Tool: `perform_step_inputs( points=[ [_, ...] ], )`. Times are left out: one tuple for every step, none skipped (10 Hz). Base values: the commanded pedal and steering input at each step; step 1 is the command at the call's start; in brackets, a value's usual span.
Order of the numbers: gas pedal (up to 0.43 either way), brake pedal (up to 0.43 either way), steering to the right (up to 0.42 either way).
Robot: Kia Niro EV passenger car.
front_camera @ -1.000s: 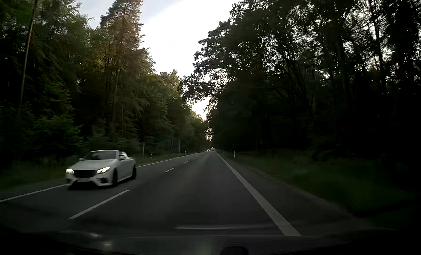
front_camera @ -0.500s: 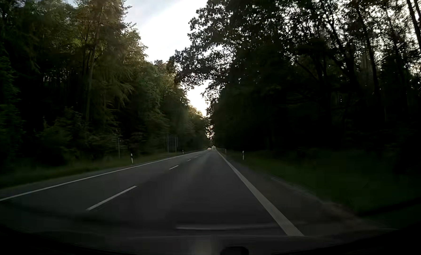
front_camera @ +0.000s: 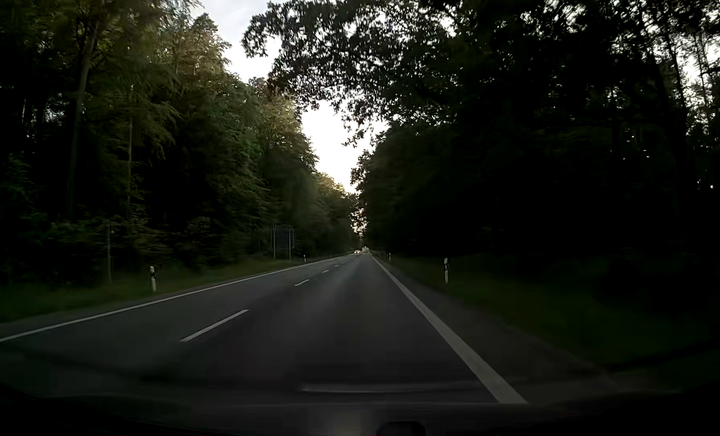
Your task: Follow the waypoints while adhering to traffic rules and regulations
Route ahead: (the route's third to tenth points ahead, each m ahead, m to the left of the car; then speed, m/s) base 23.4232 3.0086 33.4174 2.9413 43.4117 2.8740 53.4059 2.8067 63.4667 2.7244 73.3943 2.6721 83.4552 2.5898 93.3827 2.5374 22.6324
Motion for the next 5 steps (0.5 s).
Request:
perform_step_inputs(
  points=[
    [0.37, 0.0, 0.0],
    [0.37, 0.0, -0.001],
    [0.358, 0.0, -0.001],
    [0.358, 0.0, -0.001],
    [0.35, 0.0, 0.0]
  ],
)
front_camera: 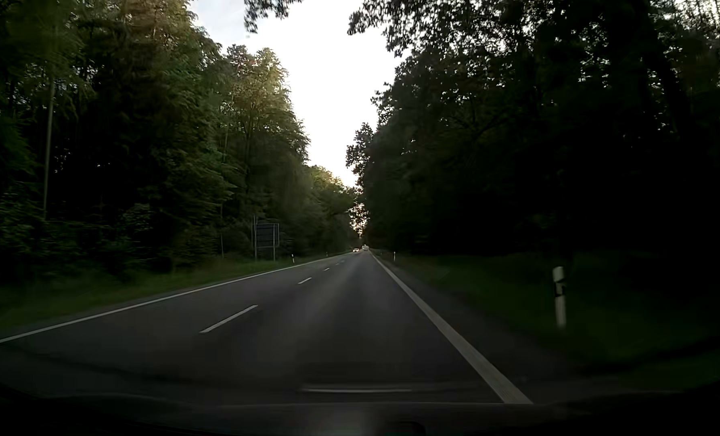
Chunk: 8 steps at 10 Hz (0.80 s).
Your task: Follow the waypoints while adhering to traffic rules and regulations
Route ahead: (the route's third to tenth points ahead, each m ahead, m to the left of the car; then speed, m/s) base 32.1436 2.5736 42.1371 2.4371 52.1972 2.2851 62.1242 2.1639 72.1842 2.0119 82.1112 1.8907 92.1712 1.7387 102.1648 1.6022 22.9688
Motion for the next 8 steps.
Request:
perform_step_inputs(
  points=[
    [0.339, 0.0, -0.001],
    [0.331, 0.0, -0.001],
    [0.319, 0.0, -0.001],
    [0.319, 0.0, -0.002],
    [0.311, 0.0, -0.001],
    [0.287, 0.0, -0.001],
    [0.287, 0.0, -0.002],
    [0.28, 0.0, -0.001]
  ],
)
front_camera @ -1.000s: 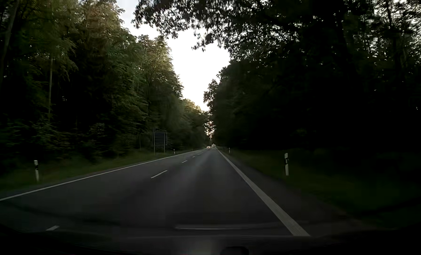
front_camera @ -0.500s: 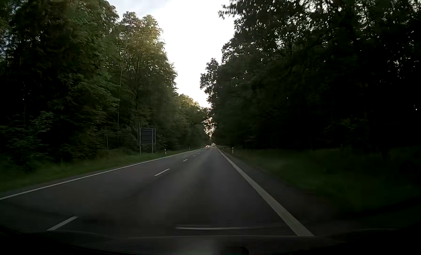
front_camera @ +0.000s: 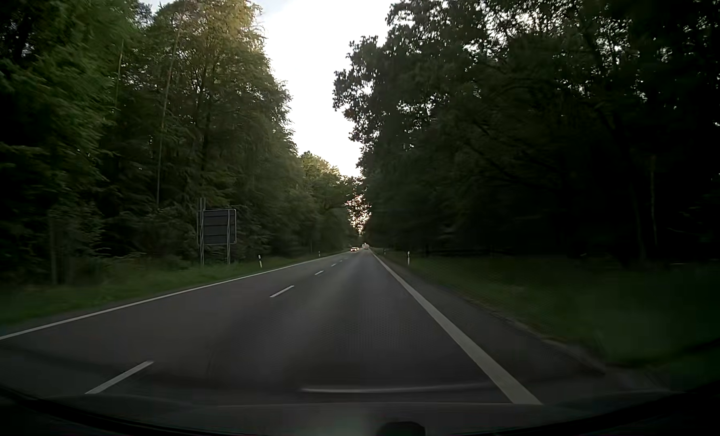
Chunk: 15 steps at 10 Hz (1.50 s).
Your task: Follow the waypoints while adhering to traffic rules and regulations
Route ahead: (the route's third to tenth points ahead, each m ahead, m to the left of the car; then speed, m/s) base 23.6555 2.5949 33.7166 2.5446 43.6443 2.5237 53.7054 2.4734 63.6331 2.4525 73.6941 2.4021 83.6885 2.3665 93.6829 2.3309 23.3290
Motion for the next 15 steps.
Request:
perform_step_inputs(
  points=[
    [0.28, 0.0, -0.001],
    [0.28, 0.0, -0.001],
    [0.28, 0.0, -0.001],
    [0.28, 0.0, -0.001],
    [0.28, 0.0, -0.001],
    [0.28, 0.0, -0.002],
    [0.28, 0.0, -0.002],
    [0.28, 0.0, -0.002],
    [0.28, 0.0, -0.001],
    [0.28, 0.0, -0.001],
    [0.28, 0.0, -0.002],
    [0.28, 0.0, -0.001],
    [0.28, 0.0, -0.001],
    [0.28, 0.0, -0.001],
    [0.28, 0.0, -0.001]
  ],
)
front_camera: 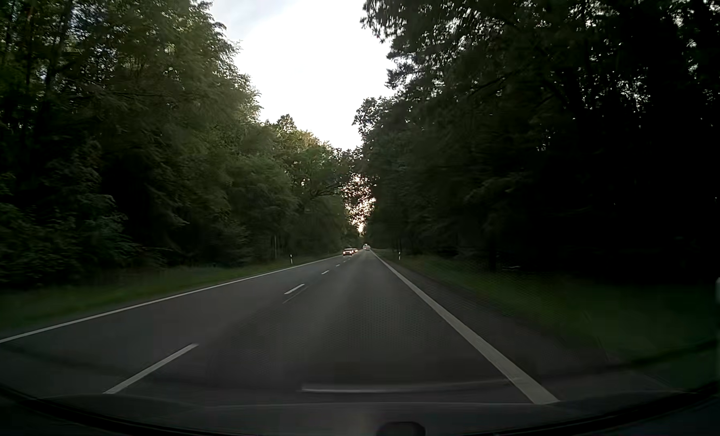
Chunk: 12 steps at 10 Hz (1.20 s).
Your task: Follow the waypoints while adhering to traffic rules and regulations
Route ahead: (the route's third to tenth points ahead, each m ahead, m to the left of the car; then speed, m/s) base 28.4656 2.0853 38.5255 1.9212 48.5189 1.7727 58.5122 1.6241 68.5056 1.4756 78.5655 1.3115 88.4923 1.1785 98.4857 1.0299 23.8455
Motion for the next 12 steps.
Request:
perform_step_inputs(
  points=[
    [0.28, 0.0, -0.001],
    [0.28, 0.0, -0.001],
    [0.28, 0.0, -0.001],
    [0.28, 0.0, -0.001],
    [0.268, 0.0, 0.0],
    [0.268, 0.0, 0.0],
    [0.268, 0.0, 0.0],
    [0.268, 0.0, 0.0],
    [0.268, 0.0, -0.001],
    [0.268, 0.0, 0.0],
    [0.268, 0.0, 0.0],
    [0.268, 0.0, 0.0]
  ],
)
